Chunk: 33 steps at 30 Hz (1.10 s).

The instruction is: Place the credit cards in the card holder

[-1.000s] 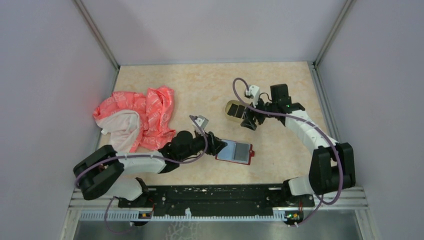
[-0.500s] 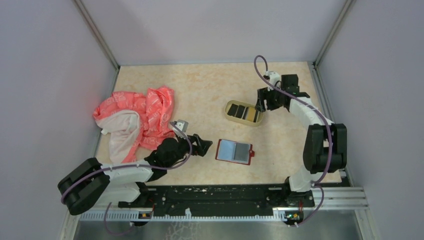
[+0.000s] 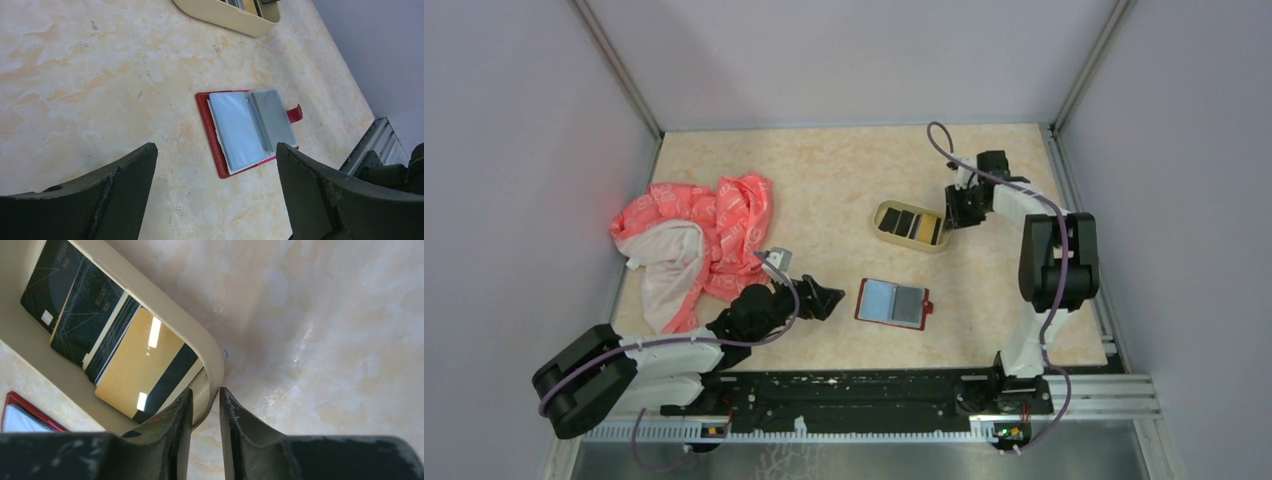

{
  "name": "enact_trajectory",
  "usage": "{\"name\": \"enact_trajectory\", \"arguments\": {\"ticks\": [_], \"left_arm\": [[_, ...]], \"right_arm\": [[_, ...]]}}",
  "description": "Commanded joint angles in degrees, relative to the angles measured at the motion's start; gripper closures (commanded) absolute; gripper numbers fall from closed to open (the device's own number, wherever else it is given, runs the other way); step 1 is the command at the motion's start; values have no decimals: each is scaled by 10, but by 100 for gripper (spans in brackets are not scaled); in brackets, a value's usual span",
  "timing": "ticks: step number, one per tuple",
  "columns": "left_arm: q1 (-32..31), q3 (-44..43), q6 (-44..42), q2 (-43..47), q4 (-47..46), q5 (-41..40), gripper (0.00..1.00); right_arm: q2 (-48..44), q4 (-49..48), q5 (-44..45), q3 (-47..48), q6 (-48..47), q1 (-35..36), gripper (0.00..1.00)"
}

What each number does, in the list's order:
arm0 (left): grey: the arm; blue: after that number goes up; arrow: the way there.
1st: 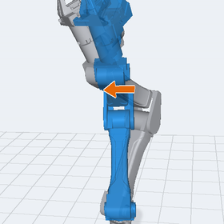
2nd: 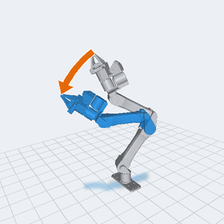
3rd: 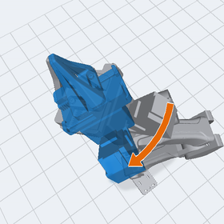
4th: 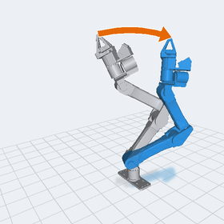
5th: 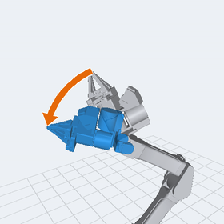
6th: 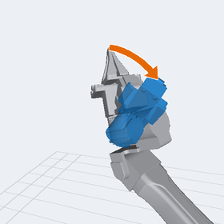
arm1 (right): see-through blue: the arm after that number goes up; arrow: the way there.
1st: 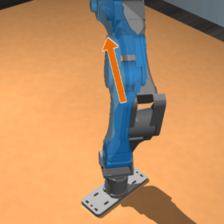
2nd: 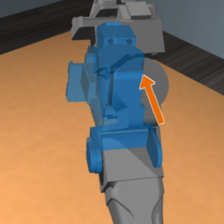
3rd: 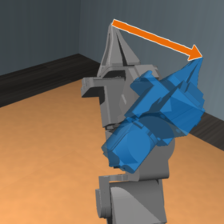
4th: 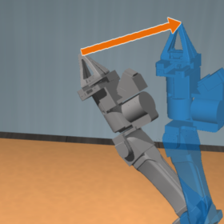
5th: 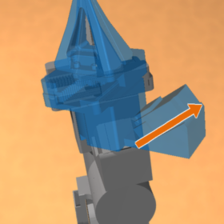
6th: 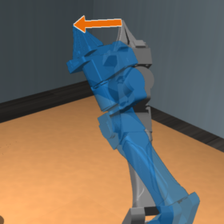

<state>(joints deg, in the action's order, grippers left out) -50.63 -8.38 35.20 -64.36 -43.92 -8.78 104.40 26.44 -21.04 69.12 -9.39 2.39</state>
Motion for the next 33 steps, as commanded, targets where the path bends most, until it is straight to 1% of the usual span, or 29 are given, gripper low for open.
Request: {"name": "enact_trajectory", "arguments": {"ticks": [1,3,6,11,16,18,19,23,26,29,30,31,32,33], "left_arm": [[2,9,14,12,-16,14,6],[2,10,17,13,-14,16,6],[2,10,20,13,-9,20,6],[2,13,28,14,-6,23,6],[2,18,37,21,-4,27,6],[2,19,40,24,-2,29,6],[2,19,41,27,-1,29,6],[2,21,45,41,4,29,6],[2,23,45,54,7,27,6],[2,23,46,61,7,26,6],[2,24,47,63,6,26,6],[2,24,49,64,6,27,6],[2,24,50,63,4,28,6],[2,26,52,62,0,28,6]], "right_arm": [[22,23,1,61,-17,4,79],[33,35,4,80,-37,8,82],[49,50,8,108,-67,19,85],[79,78,9,160,-126,49,87],[115,105,-7,220,-153,85,87],[124,112,-12,243,-163,98,85],[127,117,-10,255,-166,103,82],[111,135,20,298,-194,108,62],[65,121,46,292,-212,108,54],[2,100,31,264,-222,108,49],[-21,85,8,245,-223,108,43],[-55,63,-19,219,-219,108,32],[-80,41,-59,183,-218,107,17],[-100,17,-99,146,-212,107,4]]}}
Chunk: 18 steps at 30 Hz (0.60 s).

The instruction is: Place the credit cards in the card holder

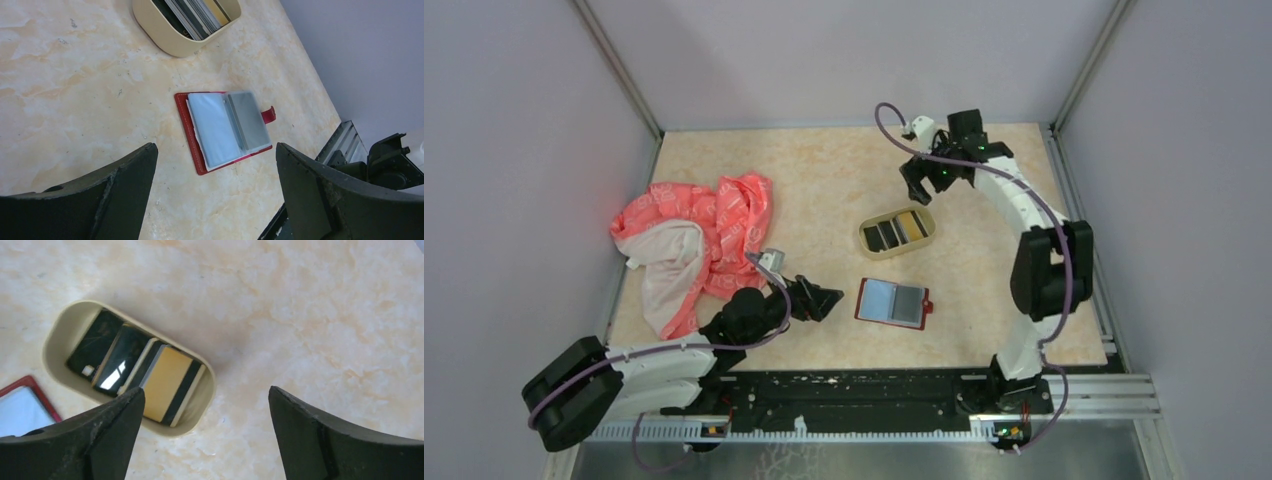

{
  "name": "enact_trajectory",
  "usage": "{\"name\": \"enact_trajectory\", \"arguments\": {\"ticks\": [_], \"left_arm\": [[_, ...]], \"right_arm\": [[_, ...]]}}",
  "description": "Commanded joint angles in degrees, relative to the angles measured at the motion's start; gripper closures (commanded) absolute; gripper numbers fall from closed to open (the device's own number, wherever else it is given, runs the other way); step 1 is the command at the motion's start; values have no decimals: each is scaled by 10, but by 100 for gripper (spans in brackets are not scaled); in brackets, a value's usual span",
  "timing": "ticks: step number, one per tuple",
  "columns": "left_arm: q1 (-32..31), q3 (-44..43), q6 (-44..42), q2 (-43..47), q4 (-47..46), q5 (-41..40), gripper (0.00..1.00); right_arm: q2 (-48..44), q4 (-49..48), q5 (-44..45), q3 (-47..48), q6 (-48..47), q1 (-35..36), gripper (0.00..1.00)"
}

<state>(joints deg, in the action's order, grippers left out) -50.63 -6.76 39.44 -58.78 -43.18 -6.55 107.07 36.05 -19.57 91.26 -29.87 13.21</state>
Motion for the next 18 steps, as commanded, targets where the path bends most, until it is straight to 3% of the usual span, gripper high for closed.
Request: {"name": "enact_trajectory", "arguments": {"ticks": [1,3,5,11,18], "left_arm": [[2,12,12,3,-13,7,6],[2,19,19,-1,-28,10,6],[2,24,29,-6,-40,13,6],[2,30,45,-13,-50,16,6],[2,27,52,-31,-64,19,6]], "right_arm": [[-143,-104,-145,-111,6,-1,2],[-153,-146,-195,-162,37,-1,1],[-142,-157,-191,-179,61,2,2],[-66,-116,-94,-143,111,10,15],[-22,-126,38,-130,133,49,17]]}}
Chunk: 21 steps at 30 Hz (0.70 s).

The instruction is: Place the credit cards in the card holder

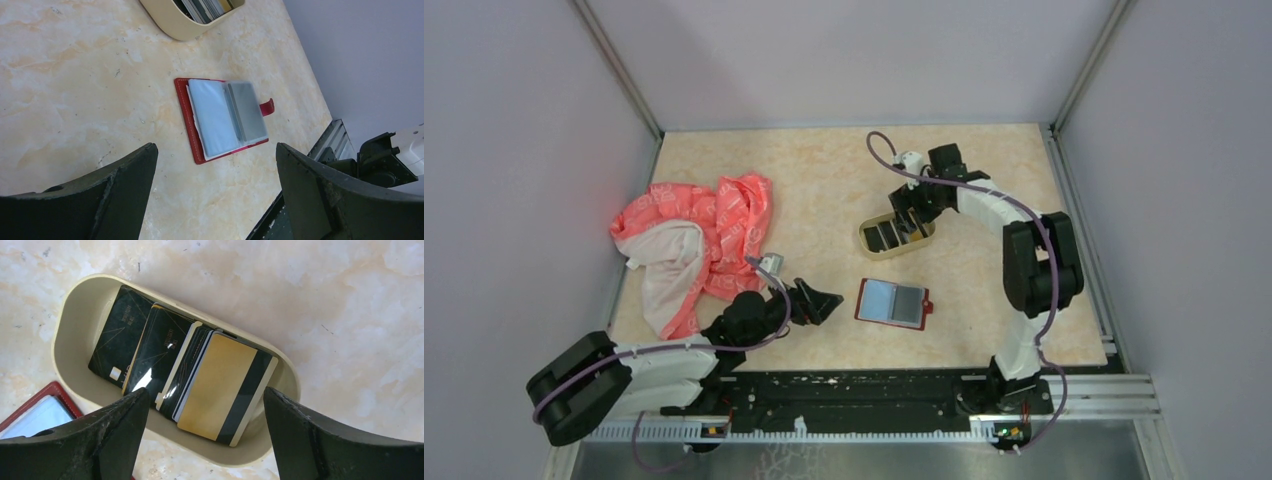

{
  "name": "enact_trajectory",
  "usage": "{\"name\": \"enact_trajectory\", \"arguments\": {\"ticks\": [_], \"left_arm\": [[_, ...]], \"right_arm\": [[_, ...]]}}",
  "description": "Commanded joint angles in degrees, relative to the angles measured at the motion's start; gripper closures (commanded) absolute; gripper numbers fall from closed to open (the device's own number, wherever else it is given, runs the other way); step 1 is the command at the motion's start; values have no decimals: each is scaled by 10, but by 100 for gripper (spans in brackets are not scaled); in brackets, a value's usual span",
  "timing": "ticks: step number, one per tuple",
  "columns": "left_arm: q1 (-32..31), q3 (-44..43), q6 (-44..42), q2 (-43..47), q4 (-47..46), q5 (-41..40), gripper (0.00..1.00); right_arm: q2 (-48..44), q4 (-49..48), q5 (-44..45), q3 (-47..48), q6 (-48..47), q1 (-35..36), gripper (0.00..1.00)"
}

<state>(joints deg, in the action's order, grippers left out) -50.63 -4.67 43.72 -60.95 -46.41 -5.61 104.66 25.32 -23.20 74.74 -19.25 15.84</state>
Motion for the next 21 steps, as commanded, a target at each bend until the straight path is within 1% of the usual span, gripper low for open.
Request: {"name": "enact_trajectory", "arguments": {"ticks": [1,6,14,21], "left_arm": [[2,6,9,-13,-34,10,6],[2,4,13,-20,-37,13,6],[2,2,15,-28,-42,17,7],[2,-1,16,-32,-43,21,7]], "right_arm": [[10,-15,81,40,31,25,17],[37,-5,103,54,41,25,18],[50,10,119,56,38,29,19],[60,24,114,62,41,30,21]]}}
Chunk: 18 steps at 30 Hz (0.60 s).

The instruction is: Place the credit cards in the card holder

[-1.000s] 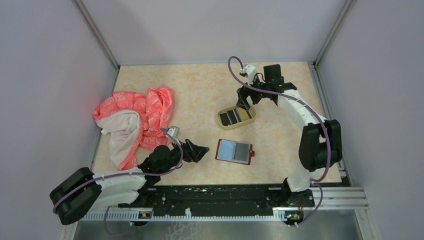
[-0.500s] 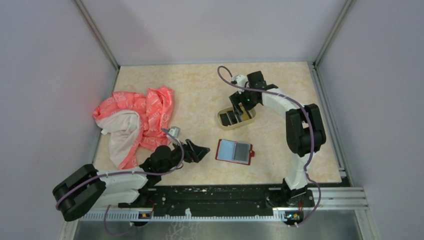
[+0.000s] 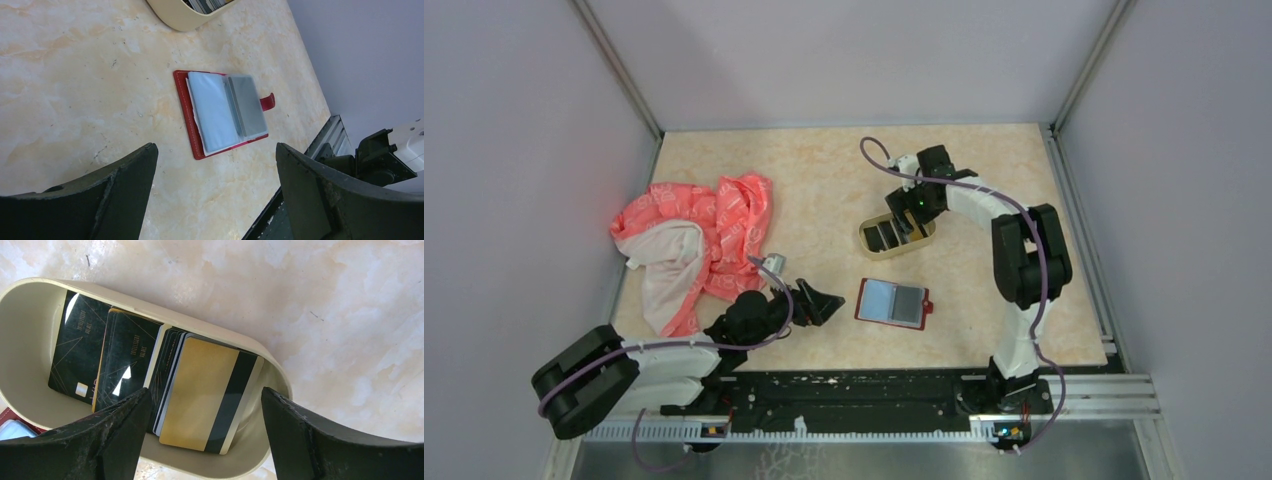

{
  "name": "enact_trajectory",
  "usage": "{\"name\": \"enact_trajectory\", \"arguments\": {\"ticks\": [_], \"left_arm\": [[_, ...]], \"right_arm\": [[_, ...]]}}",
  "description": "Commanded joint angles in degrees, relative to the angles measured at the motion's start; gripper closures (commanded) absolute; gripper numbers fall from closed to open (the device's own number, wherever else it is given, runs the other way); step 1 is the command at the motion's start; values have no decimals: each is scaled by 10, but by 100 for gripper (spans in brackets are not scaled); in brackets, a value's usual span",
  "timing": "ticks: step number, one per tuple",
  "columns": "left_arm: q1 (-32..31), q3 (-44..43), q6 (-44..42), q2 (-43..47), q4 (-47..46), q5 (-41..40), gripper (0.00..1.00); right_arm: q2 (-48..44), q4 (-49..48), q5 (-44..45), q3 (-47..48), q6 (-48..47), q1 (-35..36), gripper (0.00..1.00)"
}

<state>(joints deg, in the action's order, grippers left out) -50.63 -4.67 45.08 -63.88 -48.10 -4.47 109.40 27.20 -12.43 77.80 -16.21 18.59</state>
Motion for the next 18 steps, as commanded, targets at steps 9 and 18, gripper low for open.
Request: {"name": "enact_trajectory", "arguments": {"ticks": [9,18], "left_arm": [[2,-1,4,-3,-27,10,7],[2,-2,4,-3,-27,12,7]], "right_arm": [[25,16,-3,38,18,2,27],[24,19,1,42,17,2,38]]}}
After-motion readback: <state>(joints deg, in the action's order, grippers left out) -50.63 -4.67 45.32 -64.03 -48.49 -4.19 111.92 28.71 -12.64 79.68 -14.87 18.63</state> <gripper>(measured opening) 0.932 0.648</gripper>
